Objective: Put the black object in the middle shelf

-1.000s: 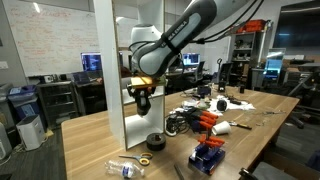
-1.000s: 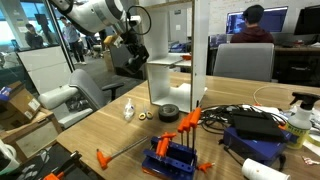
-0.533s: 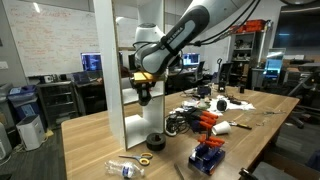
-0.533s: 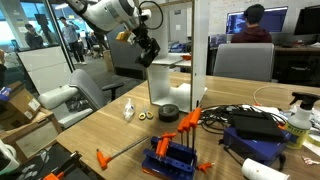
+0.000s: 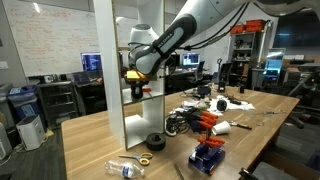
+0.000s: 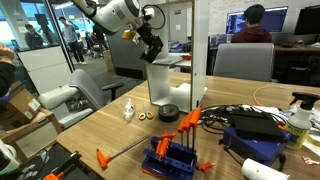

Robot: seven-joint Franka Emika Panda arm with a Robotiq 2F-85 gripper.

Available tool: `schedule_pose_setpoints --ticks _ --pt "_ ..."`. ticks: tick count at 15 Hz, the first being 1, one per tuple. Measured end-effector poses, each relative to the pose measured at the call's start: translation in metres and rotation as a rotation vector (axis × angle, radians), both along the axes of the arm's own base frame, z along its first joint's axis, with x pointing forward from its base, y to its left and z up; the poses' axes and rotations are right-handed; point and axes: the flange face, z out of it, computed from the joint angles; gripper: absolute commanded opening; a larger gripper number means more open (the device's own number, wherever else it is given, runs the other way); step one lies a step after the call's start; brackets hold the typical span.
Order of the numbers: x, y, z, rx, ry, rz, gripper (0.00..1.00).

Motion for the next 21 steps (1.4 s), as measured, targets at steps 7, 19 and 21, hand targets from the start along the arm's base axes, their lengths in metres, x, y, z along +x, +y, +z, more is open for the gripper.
schedule_pose_setpoints --ticks 7,19,21 --pt "0.043 0.004 -0.002 0.006 -0.052 -0.028 0.31" --pt "0.093 -0.001 -0.012 0.065 -0.066 -0.101 0.88" --pt "0.095 -0.002 -0.015 0.063 -0.051 -0.11 1.0"
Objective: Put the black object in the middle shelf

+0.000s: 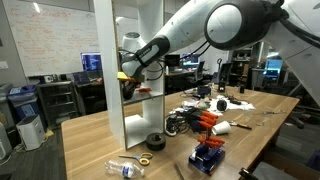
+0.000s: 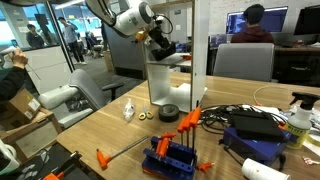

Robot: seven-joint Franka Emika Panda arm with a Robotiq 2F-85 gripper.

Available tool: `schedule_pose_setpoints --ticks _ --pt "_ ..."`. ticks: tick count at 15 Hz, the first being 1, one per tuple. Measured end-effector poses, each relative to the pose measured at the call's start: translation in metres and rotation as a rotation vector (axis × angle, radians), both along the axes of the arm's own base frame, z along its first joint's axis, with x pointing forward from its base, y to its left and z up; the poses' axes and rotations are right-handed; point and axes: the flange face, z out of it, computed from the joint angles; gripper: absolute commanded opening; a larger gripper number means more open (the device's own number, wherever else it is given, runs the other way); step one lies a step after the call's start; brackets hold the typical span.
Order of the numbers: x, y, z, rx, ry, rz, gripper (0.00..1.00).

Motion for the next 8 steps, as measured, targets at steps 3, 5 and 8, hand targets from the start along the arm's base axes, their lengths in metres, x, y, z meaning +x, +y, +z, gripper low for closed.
schedule_pose_setpoints --ticks 3,5,8 --pt "0.0035 -0.0008 -0.0056 -0.001 0.03 -0.009 1.0" --pt "0.005 -0.001 -0.007 -0.003 0.042 -0.01 1.0" --pt "0.0056 -0.0009 -0.0078 -0.009 0.059 -0.009 1.0"
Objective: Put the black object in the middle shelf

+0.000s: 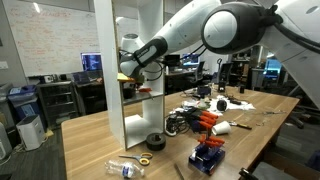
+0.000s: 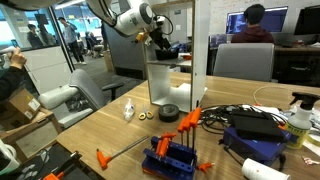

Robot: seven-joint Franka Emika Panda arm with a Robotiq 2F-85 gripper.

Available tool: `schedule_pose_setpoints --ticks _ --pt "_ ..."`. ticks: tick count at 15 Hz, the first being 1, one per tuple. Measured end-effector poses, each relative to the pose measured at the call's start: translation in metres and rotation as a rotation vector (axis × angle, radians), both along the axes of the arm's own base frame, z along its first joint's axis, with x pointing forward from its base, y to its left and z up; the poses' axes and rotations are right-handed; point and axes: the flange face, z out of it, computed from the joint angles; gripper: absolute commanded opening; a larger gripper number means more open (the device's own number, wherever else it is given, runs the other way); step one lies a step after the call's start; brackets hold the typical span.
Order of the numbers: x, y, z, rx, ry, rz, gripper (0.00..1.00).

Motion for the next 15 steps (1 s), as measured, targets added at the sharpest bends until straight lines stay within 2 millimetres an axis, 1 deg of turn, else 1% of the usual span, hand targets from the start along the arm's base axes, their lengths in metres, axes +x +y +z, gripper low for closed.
schedule_pose_setpoints --ticks 10,15 --pt "-0.004 0.004 -0.001 0.011 0.067 0.008 1.0" --pt "-0.014 0.005 -0.007 0.022 0.12 0.003 1.0"
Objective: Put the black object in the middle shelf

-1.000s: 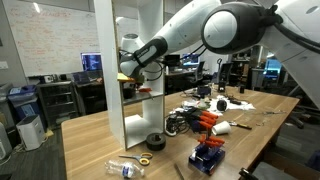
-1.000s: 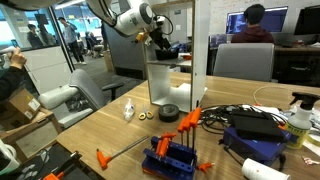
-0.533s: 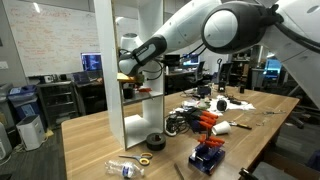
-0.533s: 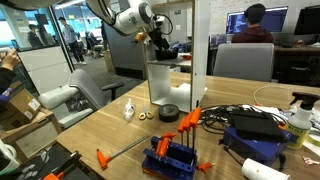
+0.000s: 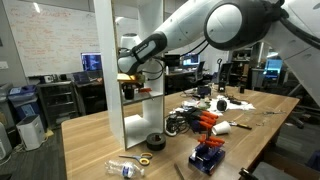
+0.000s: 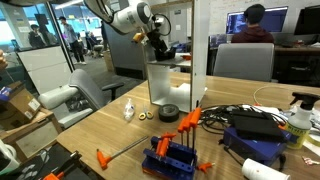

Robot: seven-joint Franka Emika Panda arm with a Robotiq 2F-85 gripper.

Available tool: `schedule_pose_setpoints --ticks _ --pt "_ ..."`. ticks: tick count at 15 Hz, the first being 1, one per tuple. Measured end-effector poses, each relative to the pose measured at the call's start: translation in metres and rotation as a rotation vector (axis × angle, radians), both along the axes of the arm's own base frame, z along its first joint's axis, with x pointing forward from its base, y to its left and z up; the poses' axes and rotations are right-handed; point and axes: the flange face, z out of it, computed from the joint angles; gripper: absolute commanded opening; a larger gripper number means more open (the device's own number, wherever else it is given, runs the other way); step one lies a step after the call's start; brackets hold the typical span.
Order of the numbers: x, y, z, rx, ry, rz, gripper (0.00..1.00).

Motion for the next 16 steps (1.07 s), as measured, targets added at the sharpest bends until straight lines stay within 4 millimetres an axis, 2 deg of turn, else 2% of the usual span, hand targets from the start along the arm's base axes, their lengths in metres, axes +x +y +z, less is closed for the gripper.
schedule_pose_setpoints --ticks 8,16 --pt "-0.027 -0.01 -0.013 -0.009 0.078 -0.012 1.0" --pt "-0.058 -0.021 -0.009 -0.015 0.138 -0.026 1.0"
